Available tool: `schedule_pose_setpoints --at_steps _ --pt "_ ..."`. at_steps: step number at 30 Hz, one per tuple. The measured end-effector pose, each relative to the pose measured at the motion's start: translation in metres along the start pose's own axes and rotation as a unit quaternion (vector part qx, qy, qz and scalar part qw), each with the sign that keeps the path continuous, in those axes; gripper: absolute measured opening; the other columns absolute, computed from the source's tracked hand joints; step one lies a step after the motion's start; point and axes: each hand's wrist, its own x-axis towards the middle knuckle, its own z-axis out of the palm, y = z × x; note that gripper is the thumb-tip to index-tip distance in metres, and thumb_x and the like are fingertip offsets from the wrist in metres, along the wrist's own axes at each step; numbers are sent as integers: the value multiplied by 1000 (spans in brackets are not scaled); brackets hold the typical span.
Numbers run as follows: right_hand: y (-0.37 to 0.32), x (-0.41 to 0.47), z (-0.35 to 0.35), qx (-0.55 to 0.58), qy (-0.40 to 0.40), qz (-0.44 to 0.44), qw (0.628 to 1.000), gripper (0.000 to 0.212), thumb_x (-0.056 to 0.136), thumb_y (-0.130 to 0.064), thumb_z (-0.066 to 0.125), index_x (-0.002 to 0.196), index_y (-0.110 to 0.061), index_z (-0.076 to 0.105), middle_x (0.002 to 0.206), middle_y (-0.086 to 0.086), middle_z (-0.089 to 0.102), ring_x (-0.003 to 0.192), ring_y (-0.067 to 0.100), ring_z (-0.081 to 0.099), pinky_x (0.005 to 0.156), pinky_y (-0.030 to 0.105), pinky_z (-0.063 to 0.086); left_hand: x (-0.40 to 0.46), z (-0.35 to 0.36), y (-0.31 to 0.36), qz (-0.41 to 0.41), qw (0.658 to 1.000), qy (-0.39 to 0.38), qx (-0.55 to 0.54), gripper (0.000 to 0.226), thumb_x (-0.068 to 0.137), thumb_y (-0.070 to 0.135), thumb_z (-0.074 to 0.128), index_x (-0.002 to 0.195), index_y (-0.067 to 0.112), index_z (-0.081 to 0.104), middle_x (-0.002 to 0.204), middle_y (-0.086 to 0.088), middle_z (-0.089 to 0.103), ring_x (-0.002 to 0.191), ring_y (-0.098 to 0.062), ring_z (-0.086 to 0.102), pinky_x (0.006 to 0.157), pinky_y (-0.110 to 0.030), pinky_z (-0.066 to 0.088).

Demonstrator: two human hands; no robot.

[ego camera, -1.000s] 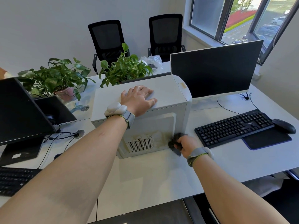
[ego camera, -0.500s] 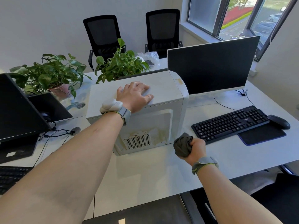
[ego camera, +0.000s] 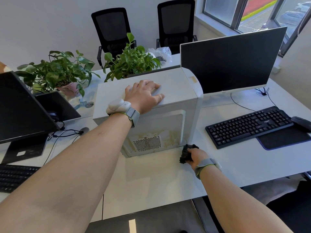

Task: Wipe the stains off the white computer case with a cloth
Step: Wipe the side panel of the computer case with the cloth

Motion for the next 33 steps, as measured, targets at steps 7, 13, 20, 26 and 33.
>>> schedule_pose_setpoints --at_steps 7,13,20,26,33 --pt "12 43 12 -256 73 -76 961 53 99 -32 61 146 -17 42 143 7 53 133 32 53 114 42 42 -1 -1 0 4 1000 -2 -5 55 92 68 43 142 47 47 157 9 34 145 -19 29 119 -48 14" --pt "-3 116 19 -392 73 -123 909 98 86 -85 40 160 -21 25 161 2 35 148 28 37 120 40 35 -1 -1 0 6 1000 -5 -4 51 94 66 43 141 48 47 156 11 34 144 -20 29 119 -48 12" --pt "-39 -15 11 134 -13 -92 987 36 93 4 46 126 -5 59 112 21 65 95 37 67 68 43 59 -2 -2 2 11 1000 -16 -6 48 94 66 43 140 50 48 156 11 33 144 -21 28 119 -50 12" --pt "-44 -35 3 83 0 -125 989 39 95 -9 45 131 -1 55 128 21 60 113 41 63 83 45 53 -2 -3 -1 7 1000 -15 -6 51 92 68 42 140 50 47 157 10 34 145 -21 29 120 -51 13" --pt "-11 -10 -3 173 5 -36 984 24 100 -36 53 82 -20 54 84 1 57 68 23 57 54 25 51 -1 -2 1 6 1000 -11 -4 49 94 67 43 139 49 47 157 10 34 144 -21 29 120 -52 13"
